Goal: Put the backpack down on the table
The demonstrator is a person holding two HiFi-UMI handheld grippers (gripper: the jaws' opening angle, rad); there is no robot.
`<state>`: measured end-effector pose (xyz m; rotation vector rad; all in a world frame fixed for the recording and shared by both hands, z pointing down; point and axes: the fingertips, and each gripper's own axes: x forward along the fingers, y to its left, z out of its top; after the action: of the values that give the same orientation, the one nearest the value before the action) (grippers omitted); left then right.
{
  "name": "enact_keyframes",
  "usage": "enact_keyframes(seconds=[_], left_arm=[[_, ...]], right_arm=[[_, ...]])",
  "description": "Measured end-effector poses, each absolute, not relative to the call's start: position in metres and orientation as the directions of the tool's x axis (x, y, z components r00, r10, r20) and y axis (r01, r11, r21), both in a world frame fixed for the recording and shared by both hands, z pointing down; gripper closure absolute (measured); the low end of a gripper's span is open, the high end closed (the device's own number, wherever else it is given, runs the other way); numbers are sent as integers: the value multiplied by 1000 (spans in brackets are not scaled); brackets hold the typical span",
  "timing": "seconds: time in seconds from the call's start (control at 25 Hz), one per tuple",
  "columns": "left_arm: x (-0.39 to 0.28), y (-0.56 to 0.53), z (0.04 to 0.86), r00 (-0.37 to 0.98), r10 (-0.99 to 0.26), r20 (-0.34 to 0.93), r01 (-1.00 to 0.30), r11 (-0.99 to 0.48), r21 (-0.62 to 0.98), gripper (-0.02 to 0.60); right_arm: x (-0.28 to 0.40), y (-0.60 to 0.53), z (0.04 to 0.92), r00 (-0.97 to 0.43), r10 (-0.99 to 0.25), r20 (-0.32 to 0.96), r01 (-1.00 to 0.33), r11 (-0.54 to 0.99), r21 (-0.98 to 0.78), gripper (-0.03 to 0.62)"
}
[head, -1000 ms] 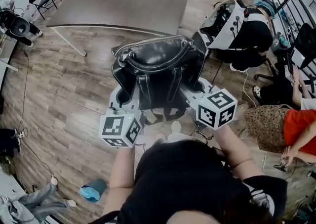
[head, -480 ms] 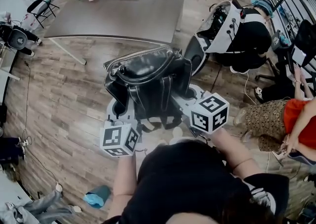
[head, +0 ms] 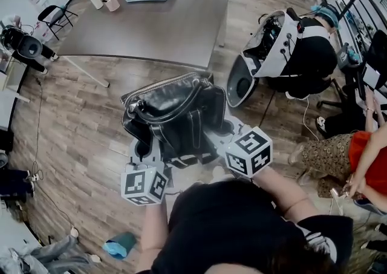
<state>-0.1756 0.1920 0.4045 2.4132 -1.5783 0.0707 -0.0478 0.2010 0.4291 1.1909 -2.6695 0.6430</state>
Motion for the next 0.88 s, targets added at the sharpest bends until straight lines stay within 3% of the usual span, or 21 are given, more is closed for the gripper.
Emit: enact_keyframes(seconds=[0.6,0.88], left_arm=[[-150,166,373,445,-884,140,-893,-427,142,506],[-148,105,343,508,-857,86,-859,-496,128,508]], right_arm=[[-24,171,399,-679,-684,267,-733,618,-283,519],[-23,117,366,-658,-715,235,-753,614,-238,522]])
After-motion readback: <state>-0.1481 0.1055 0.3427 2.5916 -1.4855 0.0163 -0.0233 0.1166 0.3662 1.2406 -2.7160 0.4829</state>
